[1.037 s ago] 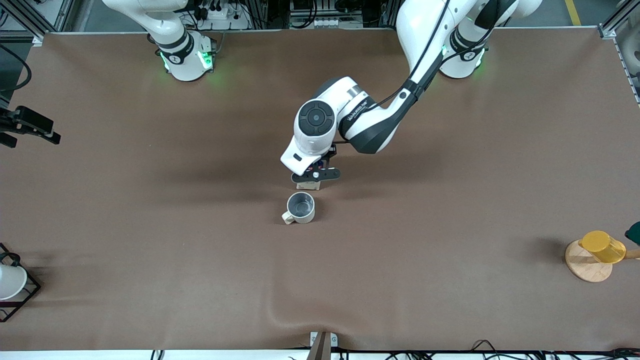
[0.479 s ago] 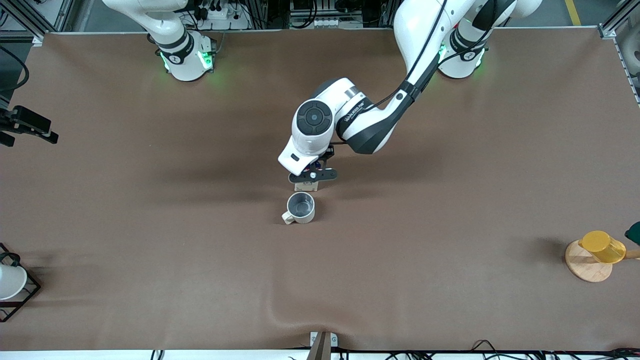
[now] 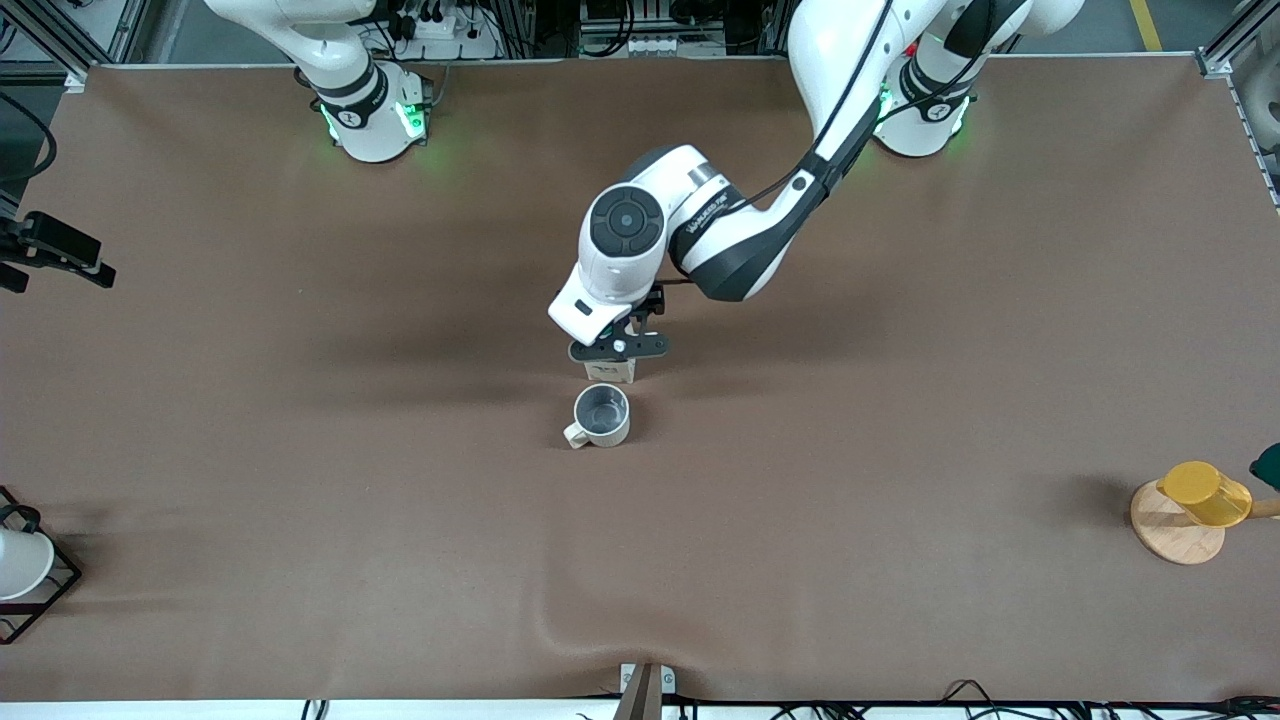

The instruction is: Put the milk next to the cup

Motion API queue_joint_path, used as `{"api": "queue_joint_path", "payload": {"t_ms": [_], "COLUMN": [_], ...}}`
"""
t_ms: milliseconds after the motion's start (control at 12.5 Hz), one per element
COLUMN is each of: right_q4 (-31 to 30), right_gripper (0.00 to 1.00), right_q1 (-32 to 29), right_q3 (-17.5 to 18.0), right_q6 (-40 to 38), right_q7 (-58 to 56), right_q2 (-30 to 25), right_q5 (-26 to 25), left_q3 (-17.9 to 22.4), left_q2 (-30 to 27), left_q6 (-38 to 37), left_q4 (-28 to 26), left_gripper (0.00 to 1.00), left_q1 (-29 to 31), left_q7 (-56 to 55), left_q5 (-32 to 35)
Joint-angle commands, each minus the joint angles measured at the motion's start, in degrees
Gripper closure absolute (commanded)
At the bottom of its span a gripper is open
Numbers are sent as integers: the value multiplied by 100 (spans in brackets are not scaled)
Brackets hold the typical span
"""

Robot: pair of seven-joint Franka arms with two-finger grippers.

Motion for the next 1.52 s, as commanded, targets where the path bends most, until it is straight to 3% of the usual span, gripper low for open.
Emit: {"api": "queue_joint_path", "payload": {"t_ms": [0,160,319,479,798,1117,1436], "right_q4": [29,29,29,20,20,11,2], "right_gripper": [0,0,0,0,0,0,0], "right_q1": [11,37,20,11,11,11,11], "right_q3": [28,36,36,36,28,28,28], "right_q6": [-81,-89,-116,-116,-116,-116,-125], "right_q7": [140,157,113,104,96,104,96], "right_q2": [-76,-76,-76,-67,-67,-58,-50], "right_q5": [-96,-96,-96,-96,-96,-96,-96], "left_q3": [62,80,141,150,124,62,54], "left_q2": [-670,-1170,-1497,-1533,-1639,-1875,-2884], "left_q6": [-391,-690,-770,-779,-814,-1280,-1272], "left_q4": [-71,-71,-115,-115,-230,-439,-1650], "left_gripper": [0,0,0,0,0,0,0], "left_q1": [12,449,1378,2346,3393,3826,4160], "left_q7": [-115,-115,-71,-1,551,1790,2932], "left_q5": [13,39,101,179,707,664,664]}}
